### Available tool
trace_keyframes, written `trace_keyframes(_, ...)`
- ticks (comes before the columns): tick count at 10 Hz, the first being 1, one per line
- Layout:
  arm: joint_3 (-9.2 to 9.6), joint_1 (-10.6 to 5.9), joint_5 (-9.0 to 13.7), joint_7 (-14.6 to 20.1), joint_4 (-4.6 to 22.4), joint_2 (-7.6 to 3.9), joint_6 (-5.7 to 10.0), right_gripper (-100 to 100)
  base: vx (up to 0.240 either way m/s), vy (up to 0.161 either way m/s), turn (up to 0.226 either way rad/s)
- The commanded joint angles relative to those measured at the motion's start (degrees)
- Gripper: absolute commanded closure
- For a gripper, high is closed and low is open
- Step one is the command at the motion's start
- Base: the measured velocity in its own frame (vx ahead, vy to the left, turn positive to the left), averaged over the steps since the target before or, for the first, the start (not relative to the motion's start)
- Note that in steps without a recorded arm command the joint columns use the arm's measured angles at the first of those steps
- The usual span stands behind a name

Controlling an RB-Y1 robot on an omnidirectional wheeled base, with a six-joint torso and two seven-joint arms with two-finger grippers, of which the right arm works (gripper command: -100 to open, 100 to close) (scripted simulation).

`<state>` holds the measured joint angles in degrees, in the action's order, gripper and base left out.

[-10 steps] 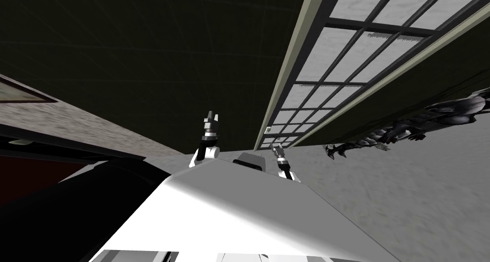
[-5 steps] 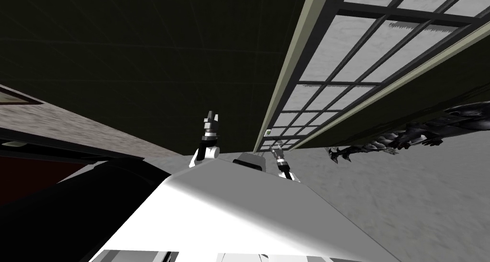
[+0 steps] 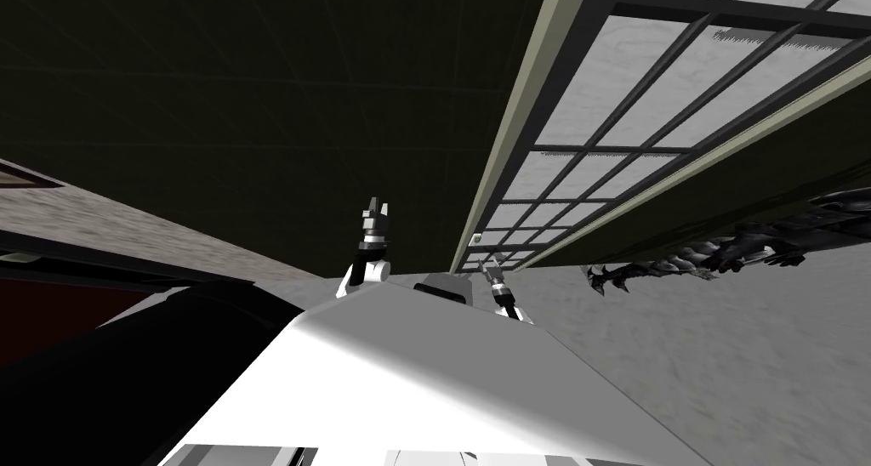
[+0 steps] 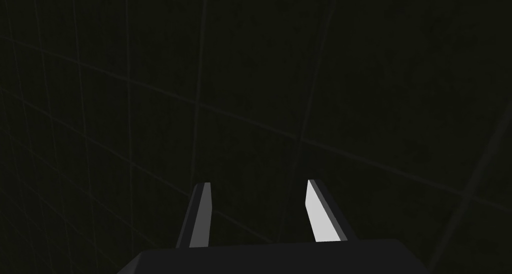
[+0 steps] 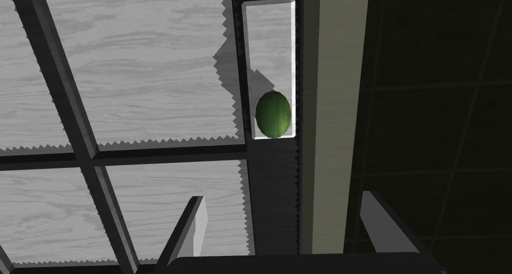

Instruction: Pull the door open

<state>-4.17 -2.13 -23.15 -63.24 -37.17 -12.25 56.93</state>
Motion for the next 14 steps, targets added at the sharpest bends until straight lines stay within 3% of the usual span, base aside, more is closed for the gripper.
trace_keyframes(1,0.13,-0.51,-0.15,-0.78,0.14,1.02,-0.61,-100,0.103,-0.011,-0.164)
trace_keyframes(7,0.56,-2.14,-0.63,-3.27,0.58,4.28,-2.57,-100,0.181,0.021,-0.018)
trace_keyframes(10,0.58,-2.23,-0.66,-3.43,0.67,4.50,-2.62,-100,0.071,-0.035,0.067)
trace_keyframes(11,0.58,-2.23,-0.66,-3.43,0.67,4.50,-2.62,100,-0.059,-0.014,0.004)
trace_keyframes(14,0.58,-2.23,-0.66,-3.43,0.67,4.50,-2.62,100,-0.015,0.004,-0.010)
